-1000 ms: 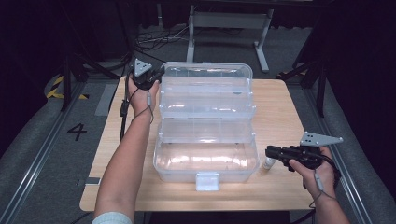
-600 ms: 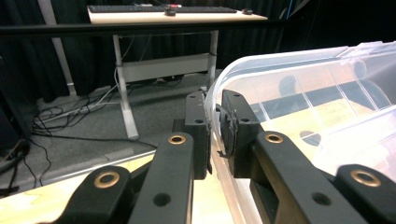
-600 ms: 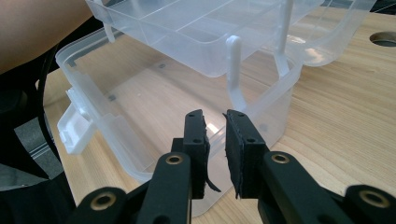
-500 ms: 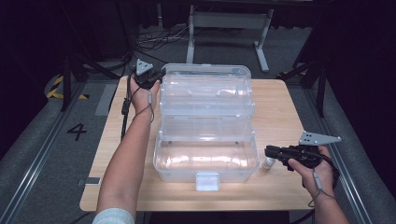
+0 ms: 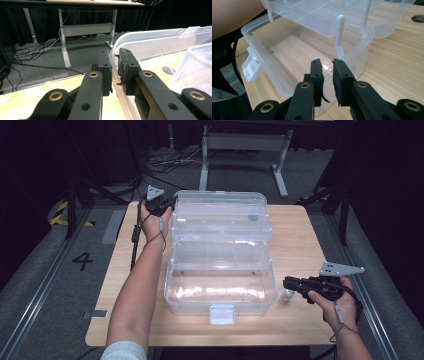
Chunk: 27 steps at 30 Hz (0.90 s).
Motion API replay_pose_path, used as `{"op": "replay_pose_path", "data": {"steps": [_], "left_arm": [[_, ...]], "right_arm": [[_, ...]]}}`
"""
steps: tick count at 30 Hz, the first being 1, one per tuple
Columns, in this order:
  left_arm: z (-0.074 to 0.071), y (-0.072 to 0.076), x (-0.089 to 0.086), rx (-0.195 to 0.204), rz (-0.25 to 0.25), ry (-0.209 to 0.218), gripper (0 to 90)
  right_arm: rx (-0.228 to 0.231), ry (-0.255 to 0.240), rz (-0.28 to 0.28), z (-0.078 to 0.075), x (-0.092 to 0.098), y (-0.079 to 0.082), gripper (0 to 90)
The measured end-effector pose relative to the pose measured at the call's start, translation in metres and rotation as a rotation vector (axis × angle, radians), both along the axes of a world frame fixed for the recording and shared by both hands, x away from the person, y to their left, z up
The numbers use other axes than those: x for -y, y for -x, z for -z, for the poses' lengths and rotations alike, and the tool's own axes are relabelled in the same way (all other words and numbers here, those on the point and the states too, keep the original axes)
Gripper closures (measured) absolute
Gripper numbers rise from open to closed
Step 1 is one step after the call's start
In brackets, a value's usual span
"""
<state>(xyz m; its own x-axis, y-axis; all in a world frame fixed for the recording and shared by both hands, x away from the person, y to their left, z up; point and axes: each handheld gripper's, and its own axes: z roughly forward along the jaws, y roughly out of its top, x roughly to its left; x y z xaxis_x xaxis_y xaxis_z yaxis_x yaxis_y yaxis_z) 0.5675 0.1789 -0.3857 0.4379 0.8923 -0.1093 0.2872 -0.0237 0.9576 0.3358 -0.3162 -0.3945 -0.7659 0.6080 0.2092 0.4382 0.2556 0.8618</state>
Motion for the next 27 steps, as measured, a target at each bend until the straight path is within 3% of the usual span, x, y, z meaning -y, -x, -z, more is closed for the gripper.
{"op": "replay_pose_path", "data": {"steps": [15,20,21,22,23,24,26,27], "left_arm": [[0.015,-0.009,0.0,-0.04,-0.008,0.009,79.8],[0.021,-0.011,0.0,-0.047,-0.01,-0.007,79.8],[0.021,-0.01,-0.001,-0.033,-0.02,-0.02,80.6],[0.021,-0.008,-0.005,-0.027,-0.028,-0.01,88.2],[0.022,-0.008,-0.008,-0.027,-0.008,0.039,89.7],[0.022,-0.008,-0.01,-0.03,-0.003,0.047,89.7],[0.022,-0.006,-0.011,-0.027,-0.022,0.019,89.6],[0.023,-0.006,-0.012,-0.024,-0.022,0.035,89.5]], "right_arm": [[0.003,0.01,0.009,-0.006,0.0,0.006,78.0],[0.001,0.009,0.008,-0.006,0.0,0.006,77.8],[0.0,0.009,0.009,-0.005,0.0,0.006,77.8],[-0.001,0.009,0.009,-0.005,0.001,0.006,77.8],[0.0,0.009,0.009,-0.005,0.001,0.006,77.7],[-0.002,0.008,0.01,-0.005,0.001,0.006,77.6],[-0.002,0.011,0.01,-0.005,0.0,0.006,77.5],[-0.002,0.011,0.009,-0.004,-0.001,0.005,77.5]]}}
